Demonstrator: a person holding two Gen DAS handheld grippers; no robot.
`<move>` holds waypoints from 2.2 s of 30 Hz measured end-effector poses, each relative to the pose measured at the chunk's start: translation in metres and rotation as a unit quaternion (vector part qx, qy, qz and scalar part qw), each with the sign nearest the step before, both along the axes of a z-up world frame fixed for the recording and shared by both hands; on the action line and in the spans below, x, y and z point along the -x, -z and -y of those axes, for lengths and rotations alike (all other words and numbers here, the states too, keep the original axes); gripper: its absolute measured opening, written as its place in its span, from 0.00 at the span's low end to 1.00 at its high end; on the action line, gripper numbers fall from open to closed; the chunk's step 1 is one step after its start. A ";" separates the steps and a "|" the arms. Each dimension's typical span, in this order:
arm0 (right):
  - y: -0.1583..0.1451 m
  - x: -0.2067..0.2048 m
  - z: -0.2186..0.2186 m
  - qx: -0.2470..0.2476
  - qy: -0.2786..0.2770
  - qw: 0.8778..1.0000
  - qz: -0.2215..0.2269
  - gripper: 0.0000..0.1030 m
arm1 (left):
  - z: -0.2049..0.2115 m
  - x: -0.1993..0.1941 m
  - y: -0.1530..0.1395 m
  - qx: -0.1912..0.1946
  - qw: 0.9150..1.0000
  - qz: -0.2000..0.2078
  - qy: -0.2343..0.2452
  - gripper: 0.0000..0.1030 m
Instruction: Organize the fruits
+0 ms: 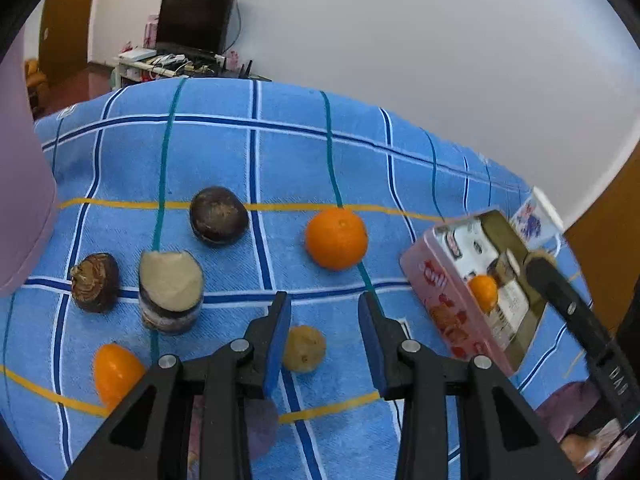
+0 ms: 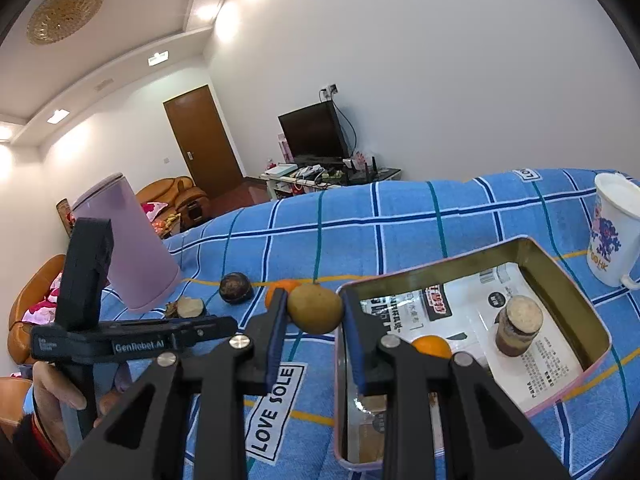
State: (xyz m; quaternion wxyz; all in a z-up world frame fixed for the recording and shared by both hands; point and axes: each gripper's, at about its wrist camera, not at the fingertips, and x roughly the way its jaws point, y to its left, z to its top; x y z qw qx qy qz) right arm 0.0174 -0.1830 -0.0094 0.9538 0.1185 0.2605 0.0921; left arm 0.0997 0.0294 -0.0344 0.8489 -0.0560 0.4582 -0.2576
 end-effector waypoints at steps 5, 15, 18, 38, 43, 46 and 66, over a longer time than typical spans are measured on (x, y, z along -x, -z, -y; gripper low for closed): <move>0.000 0.000 0.001 -0.003 0.000 1.000 0.000 0.30 | 0.023 0.019 -0.007 -0.050 0.997 0.049 0.034 0.36; 0.000 0.001 0.000 0.000 0.002 1.000 0.001 0.30 | 0.030 0.015 0.004 -0.162 0.984 0.070 0.007 0.36; 0.000 0.001 0.000 -0.001 0.002 1.000 0.000 0.30 | 0.025 0.016 0.000 -0.147 0.987 0.058 0.010 0.33; 0.003 -0.003 -0.002 -0.014 -0.001 1.000 -0.010 0.30 | 0.079 0.035 0.027 -0.247 0.962 0.092 0.068 0.27; 0.002 -0.002 0.003 -0.020 0.004 1.000 -0.008 0.30 | 0.062 0.028 0.023 -0.217 0.971 0.085 0.045 0.27; 0.002 -0.001 0.005 -0.018 0.007 1.000 -0.007 0.30 | 0.064 0.032 0.021 -0.207 0.973 0.092 0.044 0.27; -0.007 0.011 0.024 0.038 0.015 0.998 0.038 0.30 | 0.045 0.064 -0.017 -0.054 0.976 0.205 -0.047 0.27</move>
